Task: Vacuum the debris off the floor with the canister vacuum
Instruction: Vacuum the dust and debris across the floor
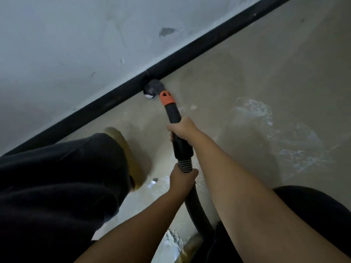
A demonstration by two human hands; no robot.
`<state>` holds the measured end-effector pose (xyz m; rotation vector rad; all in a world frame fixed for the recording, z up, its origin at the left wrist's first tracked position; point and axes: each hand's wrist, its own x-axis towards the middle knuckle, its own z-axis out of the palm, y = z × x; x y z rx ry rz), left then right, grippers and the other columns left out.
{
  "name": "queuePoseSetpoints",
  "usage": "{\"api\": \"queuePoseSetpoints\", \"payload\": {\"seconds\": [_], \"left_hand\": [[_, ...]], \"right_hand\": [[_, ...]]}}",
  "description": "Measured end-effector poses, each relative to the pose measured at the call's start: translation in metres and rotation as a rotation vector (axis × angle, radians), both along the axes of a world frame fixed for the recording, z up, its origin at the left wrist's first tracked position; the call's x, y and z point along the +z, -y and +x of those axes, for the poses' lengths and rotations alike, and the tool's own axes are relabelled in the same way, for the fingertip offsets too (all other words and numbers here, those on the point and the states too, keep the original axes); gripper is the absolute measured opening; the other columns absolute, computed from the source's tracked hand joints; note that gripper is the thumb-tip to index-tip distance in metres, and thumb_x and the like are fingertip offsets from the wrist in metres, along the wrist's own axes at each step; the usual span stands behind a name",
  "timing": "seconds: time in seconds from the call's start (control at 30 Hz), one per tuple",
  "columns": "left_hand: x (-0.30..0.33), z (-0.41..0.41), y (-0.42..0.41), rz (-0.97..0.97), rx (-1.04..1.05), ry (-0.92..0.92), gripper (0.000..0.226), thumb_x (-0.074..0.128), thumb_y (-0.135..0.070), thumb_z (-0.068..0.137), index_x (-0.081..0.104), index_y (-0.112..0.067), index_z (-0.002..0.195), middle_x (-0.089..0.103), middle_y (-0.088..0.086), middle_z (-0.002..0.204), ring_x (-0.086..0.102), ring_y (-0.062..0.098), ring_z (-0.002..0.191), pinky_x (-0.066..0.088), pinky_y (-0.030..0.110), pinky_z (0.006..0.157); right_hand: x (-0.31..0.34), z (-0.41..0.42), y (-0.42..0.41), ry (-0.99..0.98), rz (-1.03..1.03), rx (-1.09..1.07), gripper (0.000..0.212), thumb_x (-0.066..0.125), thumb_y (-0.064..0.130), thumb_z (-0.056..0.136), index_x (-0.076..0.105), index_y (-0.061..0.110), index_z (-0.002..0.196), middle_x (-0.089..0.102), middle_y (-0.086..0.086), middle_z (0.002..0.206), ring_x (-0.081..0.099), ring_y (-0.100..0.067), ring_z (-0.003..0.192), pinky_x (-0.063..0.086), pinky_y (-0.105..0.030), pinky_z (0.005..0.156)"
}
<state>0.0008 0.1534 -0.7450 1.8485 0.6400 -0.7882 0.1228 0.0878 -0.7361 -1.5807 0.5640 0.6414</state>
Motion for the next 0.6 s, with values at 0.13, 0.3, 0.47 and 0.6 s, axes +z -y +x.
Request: {"api": "queuePoseSetpoints", "payload": {"seconds": [0.13, 0.3, 0.47, 0.6], "left_hand": [[0.003, -0.010, 0.016, -0.049, -0.091, -0.009, 0.019, 0.064, -0.015, 0.079, 0.053, -0.011, 0.093, 0.064, 0.014, 0.088, 0.066, 0.030, 0.080, 0.056, 0.042, 0.076], [0.000, 0.025, 0.037, -0.110, -0.466, 0.031, 0.025, 0.061, -0.014, 0.084, 0.041, -0.017, 0.069, 0.048, 0.007, 0.069, 0.052, 0.022, 0.068, 0.043, 0.033, 0.062], [-0.010, -0.009, -0.028, -0.144, -0.379, -0.090, 0.021, 0.063, -0.012, 0.082, 0.044, -0.018, 0.078, 0.047, 0.004, 0.072, 0.049, 0.018, 0.062, 0.045, 0.029, 0.055], [-0.009, -0.038, -0.084, -0.187, -0.242, -0.148, 0.022, 0.066, -0.011, 0.078, 0.052, -0.012, 0.095, 0.057, 0.010, 0.085, 0.060, 0.026, 0.081, 0.051, 0.034, 0.068]], "right_hand": [[0.005, -0.018, 0.030, 0.008, -0.086, -0.193, 0.016, 0.063, 0.001, 0.081, 0.054, 0.007, 0.069, 0.055, -0.003, 0.043, 0.052, -0.012, 0.034, 0.047, -0.023, 0.044], [-0.004, -0.028, 0.096, -0.005, -0.230, -0.812, 0.017, 0.065, 0.008, 0.079, 0.055, 0.003, 0.092, 0.058, -0.007, 0.065, 0.056, -0.010, 0.036, 0.050, -0.028, 0.052], [-0.003, -0.051, 0.017, -0.035, -0.197, -0.542, 0.010, 0.062, 0.003, 0.082, 0.055, 0.007, 0.076, 0.055, -0.008, 0.059, 0.055, -0.014, 0.040, 0.049, -0.027, 0.049], [0.010, -0.065, -0.059, -0.041, -0.156, -0.245, 0.015, 0.061, 0.000, 0.082, 0.054, 0.008, 0.072, 0.057, -0.010, 0.057, 0.056, -0.016, 0.041, 0.050, -0.025, 0.049]]}}
